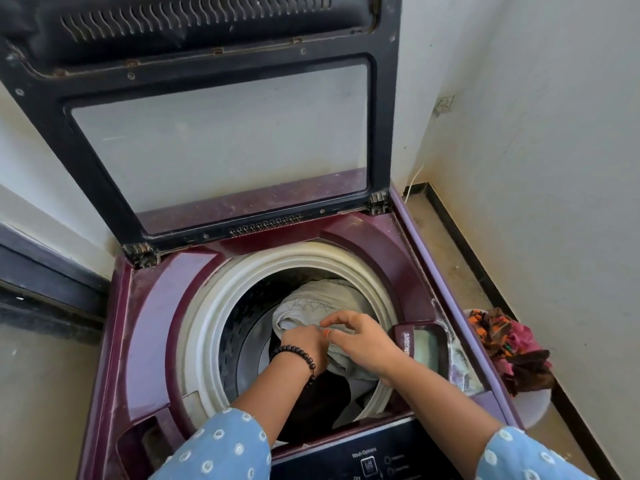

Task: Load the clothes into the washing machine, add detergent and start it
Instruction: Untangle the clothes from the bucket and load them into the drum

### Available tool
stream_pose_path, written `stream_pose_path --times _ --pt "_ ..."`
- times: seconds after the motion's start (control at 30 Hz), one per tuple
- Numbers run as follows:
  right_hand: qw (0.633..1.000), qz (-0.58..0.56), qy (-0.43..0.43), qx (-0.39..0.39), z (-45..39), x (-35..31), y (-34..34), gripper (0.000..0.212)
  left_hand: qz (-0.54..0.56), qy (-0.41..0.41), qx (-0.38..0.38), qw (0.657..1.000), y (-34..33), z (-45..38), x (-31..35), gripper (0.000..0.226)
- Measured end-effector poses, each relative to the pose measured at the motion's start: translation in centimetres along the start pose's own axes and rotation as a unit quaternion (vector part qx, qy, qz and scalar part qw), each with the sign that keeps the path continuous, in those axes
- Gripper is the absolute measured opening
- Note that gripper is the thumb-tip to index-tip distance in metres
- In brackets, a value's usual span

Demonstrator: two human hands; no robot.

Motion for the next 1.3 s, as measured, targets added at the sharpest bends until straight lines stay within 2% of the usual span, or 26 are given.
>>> stream_pose_path --times 0.2,0.4,0.57,0.73,0.83,0.93,1.2,1.3 --pt "0.993 -0.075 0.083 0.024 3.1 -2.6 2.8 0.015 0.037 0.021 0.080 0.996 5.7 2.2 2.3 0.026" --pt "0.975 -0.143 0.150 0.082 6.3 -4.9 8.4 0.013 0.071 0.002 0.204 0.976 12.0 5.2 5.8 0.022" --pt "0.951 -0.201 0.178 0.154 9.2 -4.2 14.1 0.012 0.103 -0.059 0.263 0.957 15.6 7.3 10.1 0.021" --pt "0.936 -0.170 0.170 0.255 11.2 -1.0 19.6 0.014 0.187 -0.172 0.312 0.915 18.0 8.0 16.0 0.021" --pt "0.932 -0.150 0.140 0.300 12.1 2.7 22.8 0.013 0.198 -0.221 0.304 0.906 18.2 7.1 20.3 0.027" --pt "0.931 -0.138 0.087 0.325 12.7 6.8 25.6 0.012 0.185 -0.254 0.268 0.911 17.6 5.5 24.6 0.029" --pt "0.917 -0.170 -0.057 0.355 14.2 19.1 29.9 0.014 0.151 -0.267 0.103 0.946 12.7 -0.7 34.1 0.028" --pt "0.917 -0.176 -0.109 0.341 14.0 23.2 30.7 0.011 0.116 -0.261 0.025 0.958 10.3 -3.5 37.3 0.038"
Point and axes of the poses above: each hand's wrist, its own z-axis away from the middle knuckle, its own y-axis out of the back of the hand, x = y × z, the point moved 7 cm from there along -z, towards the middle knuckle, and after that the axes turned 5 degrees about -z, right-handed, at the moved point
